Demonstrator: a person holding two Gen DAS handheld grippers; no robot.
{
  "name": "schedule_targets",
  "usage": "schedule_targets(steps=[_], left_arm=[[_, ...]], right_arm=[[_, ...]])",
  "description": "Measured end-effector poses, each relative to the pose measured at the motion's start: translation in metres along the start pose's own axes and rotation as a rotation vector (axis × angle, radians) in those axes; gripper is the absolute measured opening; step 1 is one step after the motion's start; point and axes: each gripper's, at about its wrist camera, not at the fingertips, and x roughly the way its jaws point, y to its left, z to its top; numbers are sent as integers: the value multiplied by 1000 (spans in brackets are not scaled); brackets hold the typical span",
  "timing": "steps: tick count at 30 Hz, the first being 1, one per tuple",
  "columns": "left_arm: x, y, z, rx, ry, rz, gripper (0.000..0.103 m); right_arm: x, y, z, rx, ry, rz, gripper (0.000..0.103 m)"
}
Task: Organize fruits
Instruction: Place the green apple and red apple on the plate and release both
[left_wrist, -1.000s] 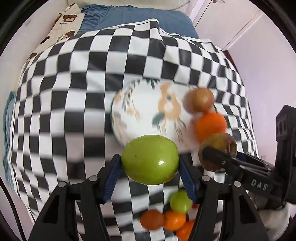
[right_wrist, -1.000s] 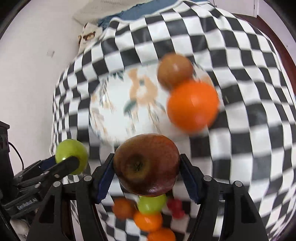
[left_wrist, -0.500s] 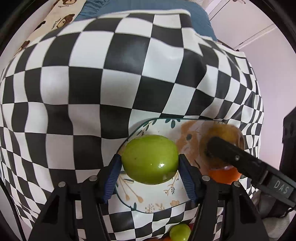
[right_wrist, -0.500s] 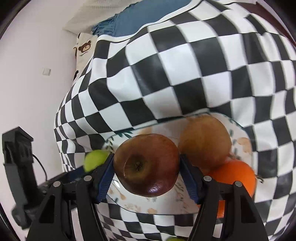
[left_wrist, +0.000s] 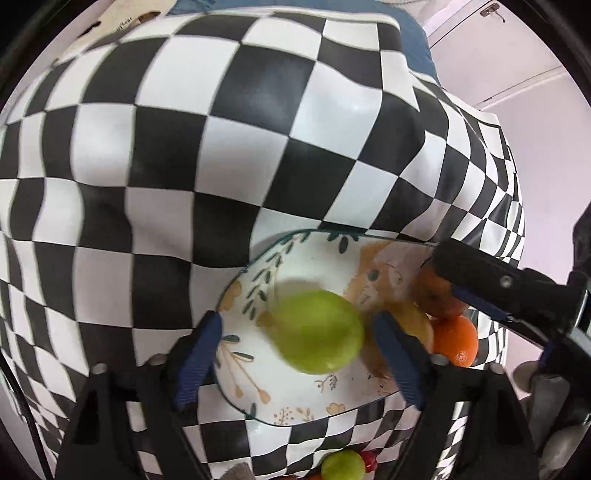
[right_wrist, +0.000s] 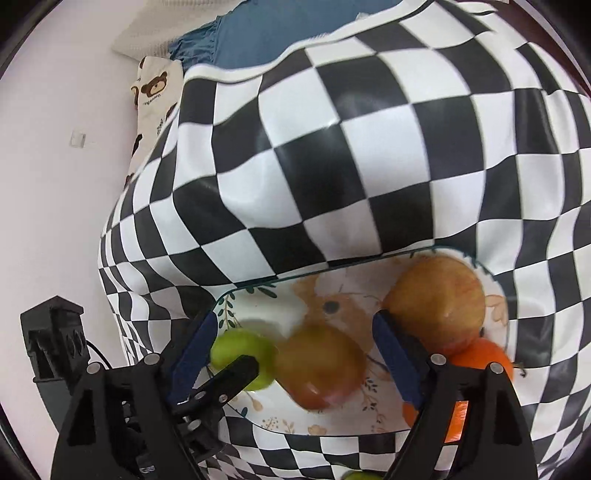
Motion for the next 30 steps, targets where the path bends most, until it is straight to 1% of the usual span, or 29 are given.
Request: schedule_targets(steps=[2, 4, 5, 6, 8, 10, 11, 14, 19, 23, 26, 30], left_arm=[[-8, 2, -2, 5, -21, 31, 87], [-17, 5, -8, 10, -43, 53, 87], [-22, 6, -15, 16, -60, 61, 87], [-22, 2, -14, 19, -71, 69, 87], [-30, 2, -26, 30, -92, 90, 87], [-39, -3, -34, 48, -109, 116, 87], [-44, -6, -43, 63, -117, 132, 87], [-55, -11, -65, 93, -149, 167, 87], [-72, -18, -102, 129, -214, 218, 87], [-87, -28, -128, 151, -271, 252, 87], [-104, -30, -148, 165, -309, 262, 87], [-121, -34, -168, 158, -349, 270, 87]], right_arm=[[-9, -6, -1, 2, -14, -8, 88], [-22, -8, -5, -10, -37, -24, 92], [-31, -8, -9, -23, -54, -46, 92], [-39, -8, -13, -41, -73, -76, 92], [-55, -5, -23, -93, -109, -147, 92], [-70, -7, -38, -141, -130, -215, 92], [-74, -7, -49, -163, -141, -243, 92], [-81, -11, -77, -201, -144, -294, 92], [-86, -10, -118, -240, -164, -314, 92], [-90, -3, -150, -265, -207, -334, 92], [-100, 1, -170, -273, -230, -337, 92], [-116, 8, -193, -297, -272, -355, 92]])
